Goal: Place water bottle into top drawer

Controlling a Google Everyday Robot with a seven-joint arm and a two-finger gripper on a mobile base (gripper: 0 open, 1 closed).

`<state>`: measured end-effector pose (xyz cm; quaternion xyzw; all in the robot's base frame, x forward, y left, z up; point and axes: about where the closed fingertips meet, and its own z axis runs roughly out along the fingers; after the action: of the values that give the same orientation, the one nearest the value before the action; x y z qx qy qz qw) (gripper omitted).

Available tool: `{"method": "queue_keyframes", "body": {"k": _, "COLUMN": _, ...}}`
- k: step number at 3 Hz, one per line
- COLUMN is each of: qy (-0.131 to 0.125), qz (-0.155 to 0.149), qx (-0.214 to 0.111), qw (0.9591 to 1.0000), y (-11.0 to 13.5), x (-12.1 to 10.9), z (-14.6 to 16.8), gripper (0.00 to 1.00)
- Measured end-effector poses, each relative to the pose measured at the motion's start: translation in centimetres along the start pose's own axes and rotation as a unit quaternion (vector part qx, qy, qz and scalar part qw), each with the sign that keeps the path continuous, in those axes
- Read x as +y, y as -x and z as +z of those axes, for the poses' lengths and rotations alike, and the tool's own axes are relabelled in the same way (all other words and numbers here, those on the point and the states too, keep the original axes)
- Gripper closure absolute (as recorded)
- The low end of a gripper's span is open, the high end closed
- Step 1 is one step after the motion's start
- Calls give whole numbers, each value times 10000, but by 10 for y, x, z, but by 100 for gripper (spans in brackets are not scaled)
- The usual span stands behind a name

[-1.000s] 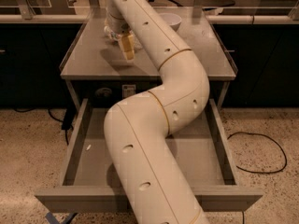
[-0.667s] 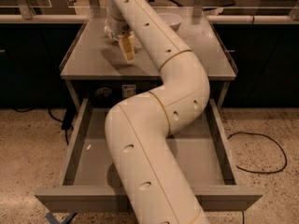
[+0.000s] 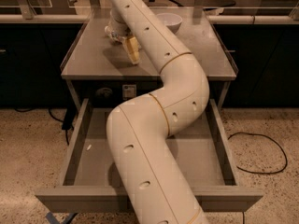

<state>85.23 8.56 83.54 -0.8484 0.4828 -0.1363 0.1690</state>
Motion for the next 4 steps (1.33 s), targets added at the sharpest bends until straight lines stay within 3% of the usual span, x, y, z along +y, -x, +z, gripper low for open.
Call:
{"method": "queue_keyframes", "body": {"k": 2, "qy": -186, "qz": -77, "qx": -49, "qw": 9998, "y": 5, "x": -9, "z": -10, "gripper": 0}}
{"method": "queue_keyframes", "body": {"k": 3, "qy": -329, "qz": -165, "qx": 117, "qw": 9993, "y": -2, "x": -17, "z": -17, "gripper": 0}}
{"method": "queue_keyframes", "body": {"k": 4, "qy": -248, "qz": -159, "qx": 250, "qw": 9993, "y": -7, "x": -15, "z": -1, "gripper": 0}}
